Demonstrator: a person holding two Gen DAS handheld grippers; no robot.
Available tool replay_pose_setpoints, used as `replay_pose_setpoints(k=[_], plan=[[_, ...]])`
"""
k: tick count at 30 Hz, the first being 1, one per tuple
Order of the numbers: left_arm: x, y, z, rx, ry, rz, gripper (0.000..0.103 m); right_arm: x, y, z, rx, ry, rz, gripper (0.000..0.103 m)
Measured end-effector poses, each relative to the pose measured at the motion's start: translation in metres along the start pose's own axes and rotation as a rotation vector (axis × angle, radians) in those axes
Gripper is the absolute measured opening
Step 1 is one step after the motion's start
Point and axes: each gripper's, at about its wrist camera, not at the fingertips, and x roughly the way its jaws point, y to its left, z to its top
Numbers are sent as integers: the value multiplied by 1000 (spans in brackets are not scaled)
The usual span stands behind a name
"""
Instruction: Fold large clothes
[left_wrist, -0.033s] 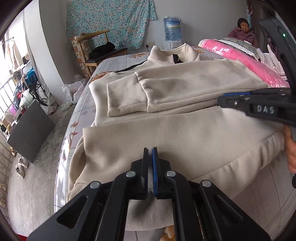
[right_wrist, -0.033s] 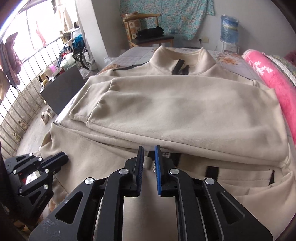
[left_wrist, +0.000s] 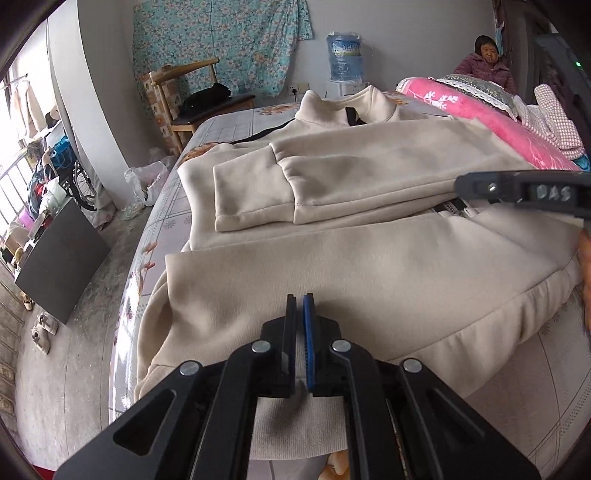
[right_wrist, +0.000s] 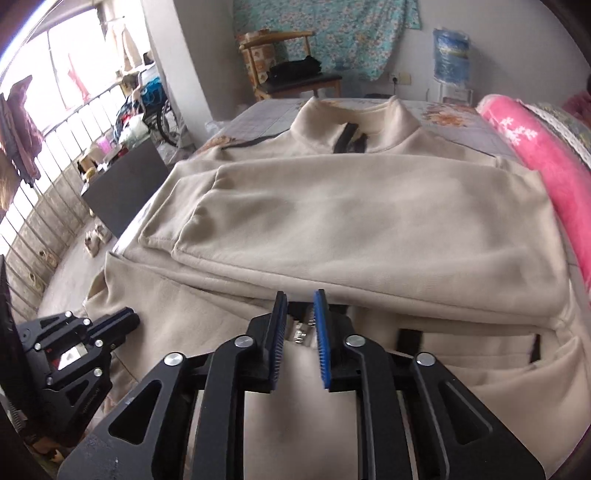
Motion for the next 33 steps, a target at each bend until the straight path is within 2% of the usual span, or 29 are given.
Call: replay_pose_setpoints(k=[1, 2, 5, 8, 12, 13, 15, 17, 19, 21, 23, 24, 27, 29, 31, 33], plan=[[0, 2, 1, -5, 3, -5, 4, -13, -12, 1, 22, -23, -9, 37], [0, 3, 1, -11, 4, -11, 4, -28, -26, 1, 39, -45, -35, 41], [-1, 5, 0, -14, 4, -19, 4, -67, -72, -4, 79, -71, -135, 48], [0, 4, 1, -12, 5, -16, 4, -85, -113, -14, 103, -30, -207, 48], [0, 4, 1, -13, 5, -15, 4, -79, -143, -27, 103, 57, -256, 48], [0, 4, 1, -10, 5, -14, 4, -75, -146, -30, 95, 73, -255, 48], [-1, 4, 0, -6, 5, -7, 4, -65, -145, -34, 67, 98, -263, 38], [-1, 3, 0, -3, 5, 0, 4, -60, -140, -37, 18, 107, -310, 9], [-1, 2, 1, -2, 3, 5, 4, -69, -136, -36, 10, 60, -313, 7], [0, 2, 1, 1, 5, 10, 4, -90, -132, -31, 25, -38, -328, 7], [0, 1, 1, 6, 7, 14, 4, -107, -139, -27, 88, -115, -305, 6], [0, 1, 1, 7, 7, 14, 4, -108, -145, -26, 119, -125, -289, 6], [0, 1, 1, 6, 7, 14, 4, -84, -162, -31, 170, -88, -301, 6], [0, 1, 1, 8, 8, 14, 4, -60, -168, -39, 158, -35, -333, 7], [0, 0, 1, 10, 9, 13, 4, -56, -163, -40, 131, -29, -358, 8], [0, 1, 1, 7, 9, 9, 4, -64, -159, -34, 128, -25, -384, 22]])
